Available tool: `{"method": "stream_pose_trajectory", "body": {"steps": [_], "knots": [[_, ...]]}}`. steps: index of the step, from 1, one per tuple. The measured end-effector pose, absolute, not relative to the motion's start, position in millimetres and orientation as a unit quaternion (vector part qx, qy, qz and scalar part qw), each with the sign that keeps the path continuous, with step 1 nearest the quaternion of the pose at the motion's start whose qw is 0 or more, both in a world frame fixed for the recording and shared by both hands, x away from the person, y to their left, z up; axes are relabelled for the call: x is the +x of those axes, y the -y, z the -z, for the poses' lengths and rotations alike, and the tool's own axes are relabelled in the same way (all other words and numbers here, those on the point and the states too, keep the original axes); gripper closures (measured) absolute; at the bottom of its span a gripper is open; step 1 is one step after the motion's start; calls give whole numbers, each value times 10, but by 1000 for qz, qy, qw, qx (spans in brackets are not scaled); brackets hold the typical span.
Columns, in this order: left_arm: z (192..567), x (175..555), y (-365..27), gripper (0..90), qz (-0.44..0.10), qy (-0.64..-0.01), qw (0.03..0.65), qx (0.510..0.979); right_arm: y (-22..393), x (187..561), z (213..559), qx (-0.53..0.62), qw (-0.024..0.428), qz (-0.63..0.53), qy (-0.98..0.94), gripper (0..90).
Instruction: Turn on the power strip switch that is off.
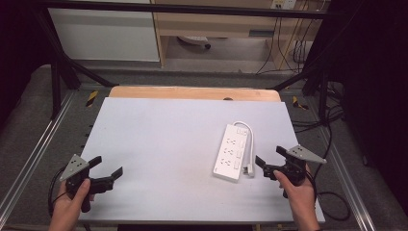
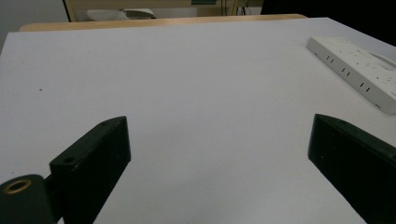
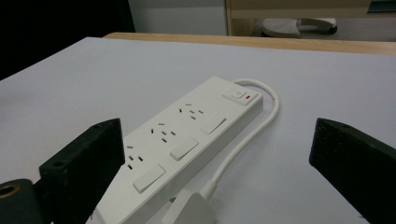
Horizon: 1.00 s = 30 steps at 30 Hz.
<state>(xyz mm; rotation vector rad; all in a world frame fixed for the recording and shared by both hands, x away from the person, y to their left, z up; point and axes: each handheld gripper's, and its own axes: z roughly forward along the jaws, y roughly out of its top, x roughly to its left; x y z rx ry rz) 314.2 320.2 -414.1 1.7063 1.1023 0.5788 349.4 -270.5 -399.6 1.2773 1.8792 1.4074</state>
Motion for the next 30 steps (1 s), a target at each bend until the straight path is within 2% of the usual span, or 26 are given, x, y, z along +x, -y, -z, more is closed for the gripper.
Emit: {"method": "stream_pose_trajectory", "body": {"steps": [17, 30], "knots": [[4158, 3154, -3183, 55, -233, -456, 488, 707, 2626, 3730, 3847, 456, 237, -492, -702, 21], [4165, 3157, -3161, 55, -231, -454, 487, 710, 2539, 3807, 3728, 444, 252, -506, -696, 45]]}}
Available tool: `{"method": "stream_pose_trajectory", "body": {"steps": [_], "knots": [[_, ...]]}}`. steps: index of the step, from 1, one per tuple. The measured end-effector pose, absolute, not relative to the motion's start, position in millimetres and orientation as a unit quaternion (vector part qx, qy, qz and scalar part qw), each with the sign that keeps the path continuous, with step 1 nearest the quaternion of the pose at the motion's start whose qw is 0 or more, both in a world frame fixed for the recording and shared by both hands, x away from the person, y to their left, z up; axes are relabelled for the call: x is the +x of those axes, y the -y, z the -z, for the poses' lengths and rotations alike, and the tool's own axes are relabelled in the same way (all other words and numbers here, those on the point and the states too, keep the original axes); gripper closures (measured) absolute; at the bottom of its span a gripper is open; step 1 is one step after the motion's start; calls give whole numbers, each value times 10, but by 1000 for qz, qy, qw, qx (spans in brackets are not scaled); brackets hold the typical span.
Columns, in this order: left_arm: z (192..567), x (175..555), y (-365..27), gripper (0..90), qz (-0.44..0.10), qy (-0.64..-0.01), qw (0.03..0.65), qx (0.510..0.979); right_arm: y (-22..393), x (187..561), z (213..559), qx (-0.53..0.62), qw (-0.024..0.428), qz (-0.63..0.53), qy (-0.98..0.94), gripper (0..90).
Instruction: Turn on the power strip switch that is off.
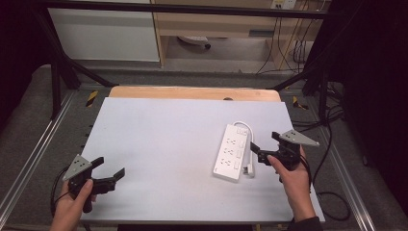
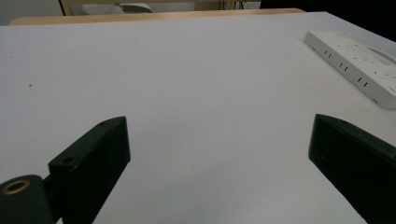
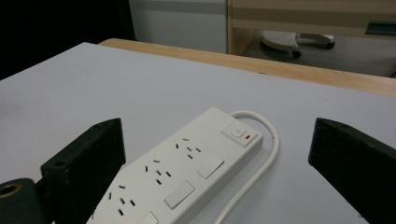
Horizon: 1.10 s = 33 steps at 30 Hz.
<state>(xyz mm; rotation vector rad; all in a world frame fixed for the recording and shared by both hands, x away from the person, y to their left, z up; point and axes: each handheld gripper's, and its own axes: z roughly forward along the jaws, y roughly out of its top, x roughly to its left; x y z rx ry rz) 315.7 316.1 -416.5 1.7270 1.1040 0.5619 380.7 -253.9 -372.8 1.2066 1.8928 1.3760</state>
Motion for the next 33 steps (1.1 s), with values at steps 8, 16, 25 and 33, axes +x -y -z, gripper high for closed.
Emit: {"method": "stream_pose_trajectory", "body": {"steps": [8, 16, 25, 33], "knots": [[4165, 3158, -3157, 55, -230, -452, 486, 712, 2544, 3936, 3705, 450, 256, -495, -698, 58], [4169, 3160, -3153, 55, -229, -453, 484, 713, 2511, 4040, 3700, 454, 254, -490, -699, 68], [4173, 3161, -3148, 55, -227, -454, 484, 712, 2480, 4147, 3668, 454, 256, -485, -702, 128], [4174, 3161, -3143, 55, -228, -453, 483, 714, 2493, 4258, 3696, 466, 252, -490, -693, 215]]}}
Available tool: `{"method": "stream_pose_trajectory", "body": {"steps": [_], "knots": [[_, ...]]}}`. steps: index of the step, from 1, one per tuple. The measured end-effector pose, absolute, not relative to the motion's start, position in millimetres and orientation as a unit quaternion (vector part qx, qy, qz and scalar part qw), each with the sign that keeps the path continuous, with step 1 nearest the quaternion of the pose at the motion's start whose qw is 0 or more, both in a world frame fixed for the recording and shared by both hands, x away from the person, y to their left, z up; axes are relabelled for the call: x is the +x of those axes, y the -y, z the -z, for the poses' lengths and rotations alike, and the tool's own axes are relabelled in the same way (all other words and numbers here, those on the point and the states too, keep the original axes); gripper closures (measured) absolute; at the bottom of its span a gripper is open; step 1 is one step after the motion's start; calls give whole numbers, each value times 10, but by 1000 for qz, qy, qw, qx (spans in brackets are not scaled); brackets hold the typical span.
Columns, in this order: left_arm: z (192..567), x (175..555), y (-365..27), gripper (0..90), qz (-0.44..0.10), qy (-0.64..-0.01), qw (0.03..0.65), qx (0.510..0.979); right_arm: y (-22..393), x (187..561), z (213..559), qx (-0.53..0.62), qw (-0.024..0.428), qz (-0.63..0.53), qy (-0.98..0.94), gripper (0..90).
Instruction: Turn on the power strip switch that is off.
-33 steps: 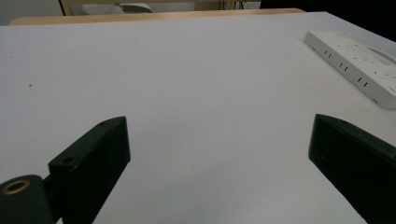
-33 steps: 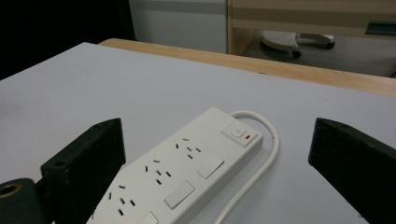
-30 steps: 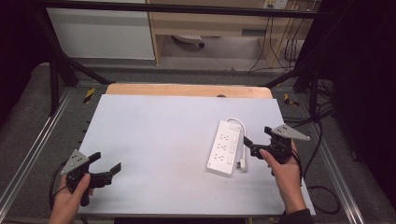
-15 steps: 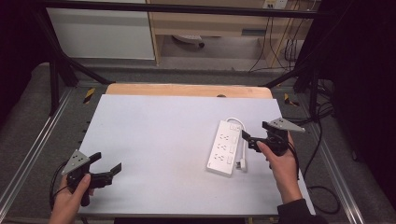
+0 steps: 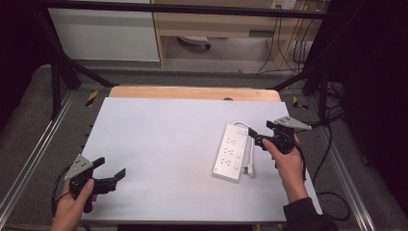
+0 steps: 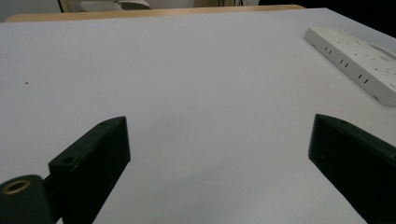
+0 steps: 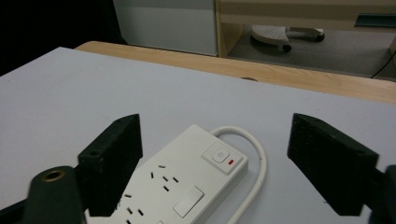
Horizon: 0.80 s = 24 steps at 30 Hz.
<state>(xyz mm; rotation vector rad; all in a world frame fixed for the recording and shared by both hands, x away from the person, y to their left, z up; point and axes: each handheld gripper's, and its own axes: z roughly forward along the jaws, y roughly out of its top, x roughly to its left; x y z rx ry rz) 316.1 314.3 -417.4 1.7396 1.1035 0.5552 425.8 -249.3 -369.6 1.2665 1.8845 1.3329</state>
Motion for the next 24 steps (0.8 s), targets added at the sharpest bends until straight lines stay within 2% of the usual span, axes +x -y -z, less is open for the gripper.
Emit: {"method": "stream_pose_trajectory", "body": {"steps": [3, 4, 9, 10, 11, 13, 15, 16, 18, 24], "knots": [[4172, 3158, -3147, 55, -229, -452, 484, 713, 2495, 4286, 3706, 466, 253, -487, -694, 248], [4172, 3159, -3147, 55, -230, -452, 485, 713, 2489, 4311, 3716, 466, 252, -485, -696, 293], [4172, 3158, -3147, 55, -229, -452, 484, 714, 2487, 4336, 3720, 464, 254, -489, -694, 379], [4171, 3158, -3149, 55, -230, -452, 483, 714, 2481, 4342, 3724, 459, 256, -490, -695, 455], [4172, 3158, -3147, 55, -230, -452, 484, 713, 2476, 4347, 3729, 458, 258, -490, -695, 489], [4172, 3157, -3146, 55, -230, -452, 484, 713, 2472, 4354, 3736, 458, 263, -487, -696, 521], [4175, 3161, -3143, 56, -228, -453, 483, 714, 2457, 4386, 3761, 456, 266, -485, -697, 611], [4175, 3162, -3143, 56, -229, -452, 483, 714, 2457, 4386, 3761, 456, 266, -485, -697, 611], [4174, 3160, -3142, 56, -228, -453, 484, 713, 2433, 4405, 3779, 449, 270, -484, -701, 681], [4169, 3158, -3161, 60, -221, -459, 491, 707, 2369, 4440, 3808, 440, 268, -487, -705, 764]]}}
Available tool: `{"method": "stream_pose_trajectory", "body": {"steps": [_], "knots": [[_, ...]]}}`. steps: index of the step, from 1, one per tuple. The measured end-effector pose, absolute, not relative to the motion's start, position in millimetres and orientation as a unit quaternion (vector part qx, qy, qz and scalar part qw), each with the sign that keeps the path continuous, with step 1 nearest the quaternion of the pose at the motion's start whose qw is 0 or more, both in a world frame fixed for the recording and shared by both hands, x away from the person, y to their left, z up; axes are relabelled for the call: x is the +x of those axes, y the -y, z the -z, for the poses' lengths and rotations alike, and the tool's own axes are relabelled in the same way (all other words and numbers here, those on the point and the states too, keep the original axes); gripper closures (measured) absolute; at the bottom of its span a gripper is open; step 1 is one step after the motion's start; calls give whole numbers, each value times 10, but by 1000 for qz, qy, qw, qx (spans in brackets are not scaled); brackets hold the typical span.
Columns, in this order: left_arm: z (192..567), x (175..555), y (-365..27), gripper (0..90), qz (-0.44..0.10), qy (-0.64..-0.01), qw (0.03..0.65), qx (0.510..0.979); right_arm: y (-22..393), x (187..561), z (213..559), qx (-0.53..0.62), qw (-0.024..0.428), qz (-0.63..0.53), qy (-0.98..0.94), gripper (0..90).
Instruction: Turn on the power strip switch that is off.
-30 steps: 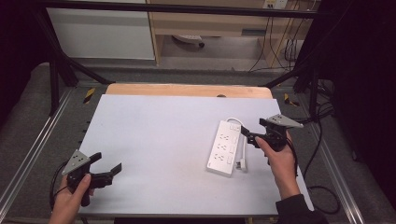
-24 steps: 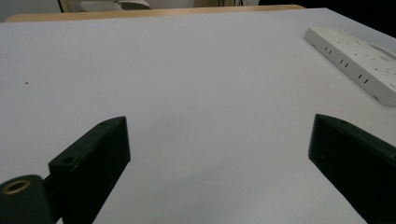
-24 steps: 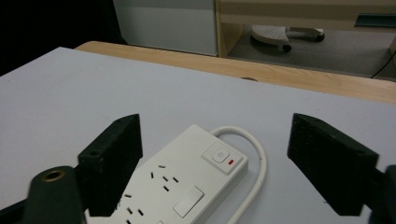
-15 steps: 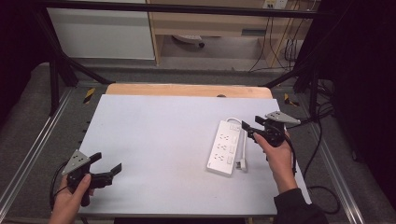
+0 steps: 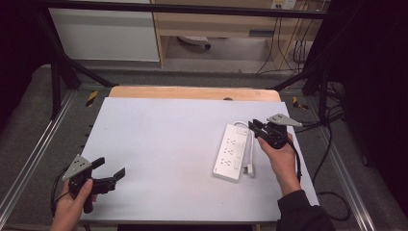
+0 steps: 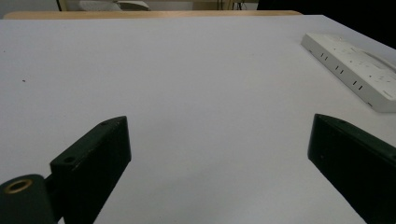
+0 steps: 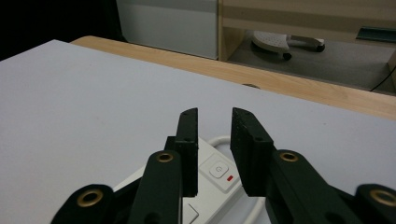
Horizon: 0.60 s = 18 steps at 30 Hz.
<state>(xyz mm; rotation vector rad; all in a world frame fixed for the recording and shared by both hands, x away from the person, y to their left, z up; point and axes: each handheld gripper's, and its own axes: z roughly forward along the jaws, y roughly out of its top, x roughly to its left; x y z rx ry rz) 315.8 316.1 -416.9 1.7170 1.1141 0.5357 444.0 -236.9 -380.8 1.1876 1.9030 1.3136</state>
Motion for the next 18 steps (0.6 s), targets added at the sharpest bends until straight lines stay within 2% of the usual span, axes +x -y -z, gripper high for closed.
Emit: {"method": "stream_pose_trajectory", "body": {"steps": [9, 18], "knots": [[4173, 3159, -3151, 60, -225, -455, 488, 710, 2315, 4484, 3858, 437, 262, -485, -710, 899], [4175, 3161, -3145, 60, -226, -454, 485, 712, 2204, 4583, 3883, 443, 245, -477, -718, 900]]}}
